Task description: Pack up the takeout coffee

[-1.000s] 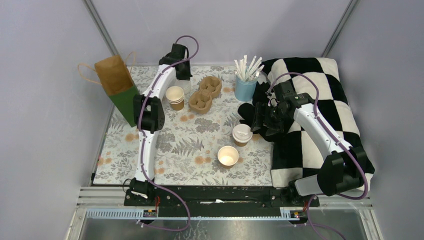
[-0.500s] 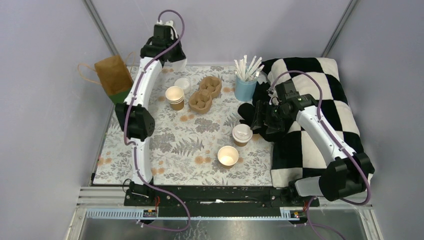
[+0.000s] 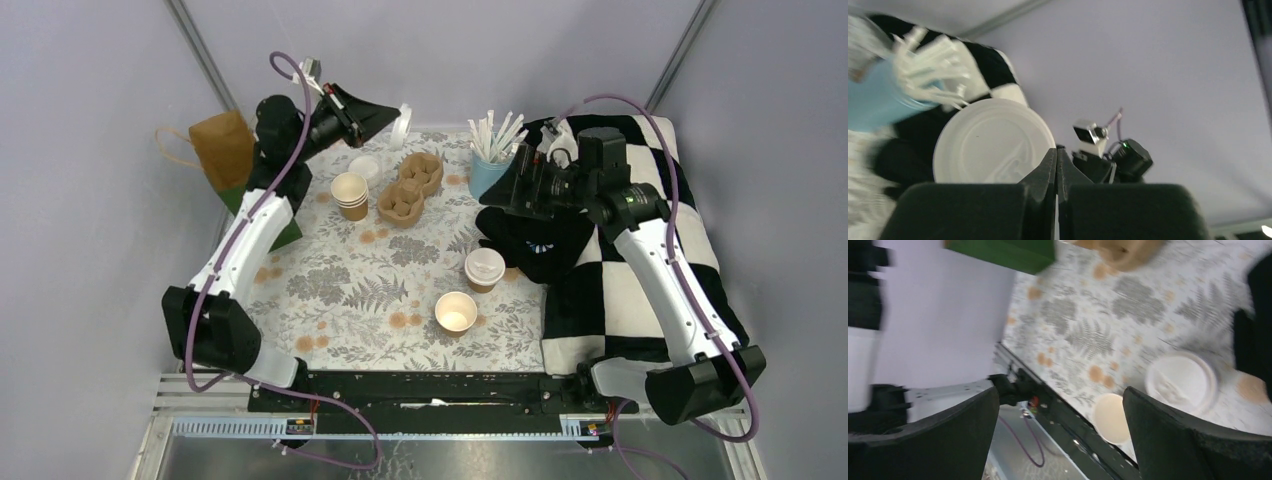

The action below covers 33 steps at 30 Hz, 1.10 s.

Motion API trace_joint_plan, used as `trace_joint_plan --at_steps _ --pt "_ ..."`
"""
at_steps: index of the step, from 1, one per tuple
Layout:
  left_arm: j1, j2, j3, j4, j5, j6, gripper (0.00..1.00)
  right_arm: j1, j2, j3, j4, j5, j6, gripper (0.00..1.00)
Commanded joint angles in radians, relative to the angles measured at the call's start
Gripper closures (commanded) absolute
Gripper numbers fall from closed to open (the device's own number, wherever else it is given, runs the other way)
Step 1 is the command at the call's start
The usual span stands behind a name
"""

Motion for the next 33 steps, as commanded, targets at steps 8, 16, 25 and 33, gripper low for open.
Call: trace_joint_plan --at_steps 8,16,25,33 --pt "-0.221 -0.166 -0.332 0.425 -0.094 -0.442 1.0 0.112 -0.018 -0.045 0.52 -0.137 0.308 0.0" --pt "-0.267 -0.188 -0.336 0.266 -0.136 -0.41 1.0 0.131 -0.033 -0.151 0.606 -0.062 0.368 0.0" --pt "-0.3 -0.165 -0.33 0.251 -0.148 -0.418 1.0 0.154 -0.027 -0.256 0.855 -0.093 0.469 0.0" --pt "-0.311 -0.15 -0.315 0.259 -0.14 -0.421 1.0 0.158 -0.012 -0.266 0.925 -0.079 0.491 0.0"
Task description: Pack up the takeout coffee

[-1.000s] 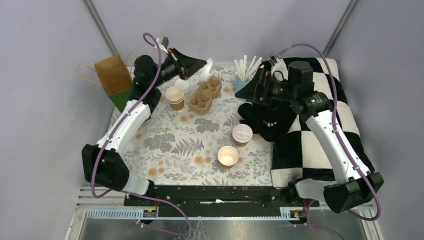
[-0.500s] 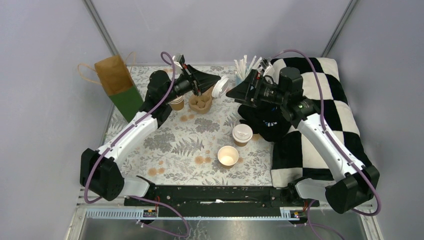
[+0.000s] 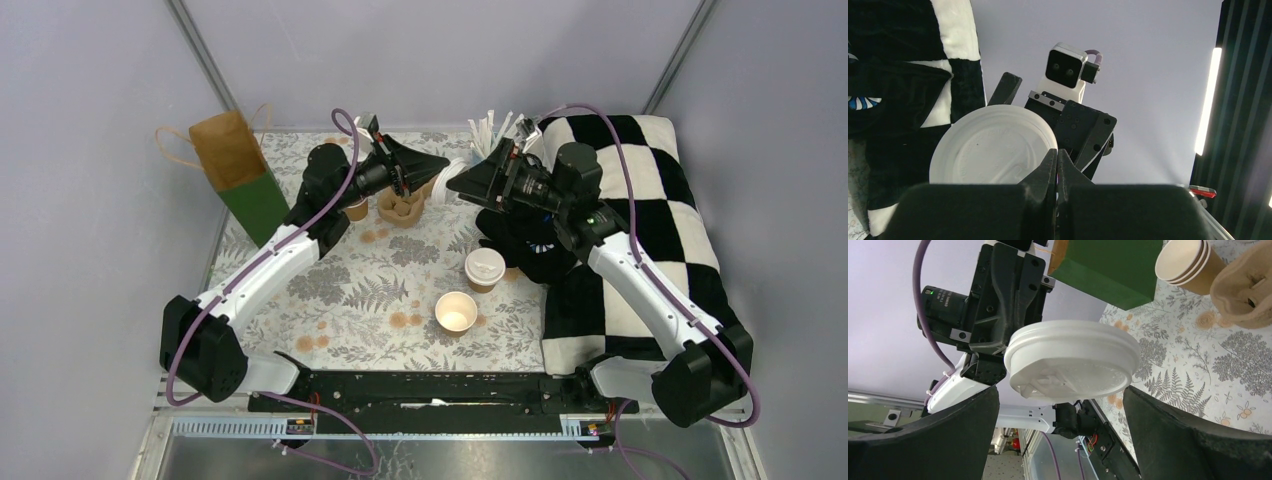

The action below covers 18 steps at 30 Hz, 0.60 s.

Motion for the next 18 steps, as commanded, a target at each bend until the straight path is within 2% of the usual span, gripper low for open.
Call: trace_joint_plan --at_steps 1,6,18 --pt "-0.008 0.001 0.026 0.038 -0.012 -0.012 1.0 0.011 0.003 -0.006 0.12 0.001 0.032 0.0" --pt "-0.012 -0.004 0.024 0.037 -0.01 -0.009 1.0 0.011 0.005 -0.01 0.132 0.009 0.04 0.0" --pt "-0.019 -0.01 0.033 0.021 -0.014 0.004 1.0 0.016 -0.015 -0.001 0.009 0.049 -0.014 0.0"
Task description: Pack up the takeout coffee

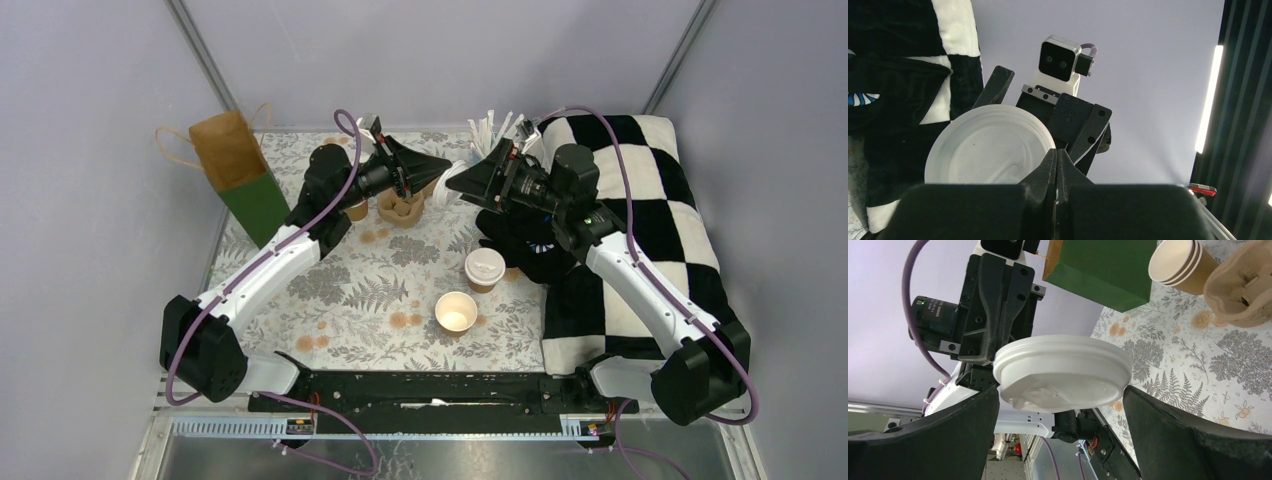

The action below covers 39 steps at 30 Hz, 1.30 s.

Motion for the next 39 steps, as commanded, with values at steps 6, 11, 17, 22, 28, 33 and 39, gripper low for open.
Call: trace_joint_plan --at_steps 6,11,17,22,28,33,39 --pt "-0.005 -0.013 0.039 0.012 -0.015 0.013 1.0 0.013 -0.04 -0.004 -0.025 0.032 -0.031 0.0" --pt "-0.011 -0.011 0.042 0.012 -0.014 0.012 1.0 0.016 -0.025 0.0 0.01 0.019 -0.009 0.0" --pt "-0.017 -0.012 0.04 0.021 -0.016 0.005 1.0 0.019 -0.01 -0.001 0.068 0.012 0.014 0.0" --pt "-0.017 -0.017 0.032 0.023 -0.018 0.002 1.0 0.019 -0.011 -0.008 0.091 0.01 0.016 0.0" --pt "-0.019 -0.02 0.027 0.022 -0.019 0.004 1.0 0.021 -0.016 -0.017 0.085 0.015 0.022 0.0" --pt "-0.019 -0.021 0.028 0.019 -0.021 0.006 1.0 0.021 -0.019 -0.017 0.063 0.032 0.023 0.04" --pt "-0.018 -0.025 0.027 0.009 -0.019 0.014 1.0 0.021 -0.018 -0.003 0.035 0.043 0.022 0.11"
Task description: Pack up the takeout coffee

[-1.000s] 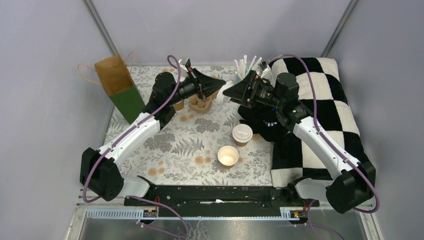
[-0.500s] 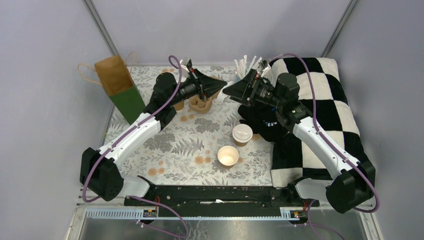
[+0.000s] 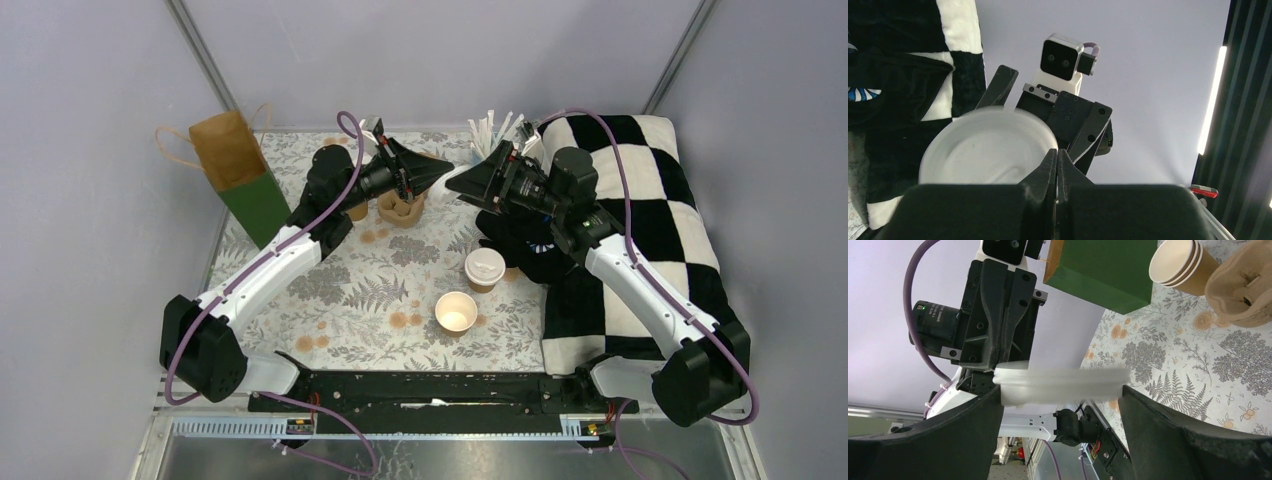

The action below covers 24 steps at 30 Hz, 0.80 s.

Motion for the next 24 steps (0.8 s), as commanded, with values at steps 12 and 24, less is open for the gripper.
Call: trace_joint_plan --at_steps 12,24 --pt "-0.005 -0.041 0.043 -0.048 -0.018 0.072 0.99 0.01 -0.027 0.025 -0.031 0.032 -0.01 0.17" --pt "-0.005 -0.038 0.086 -0.138 0.021 0.163 0.62 0.01 -0.016 0.028 -0.009 0.02 0.032 0.19"
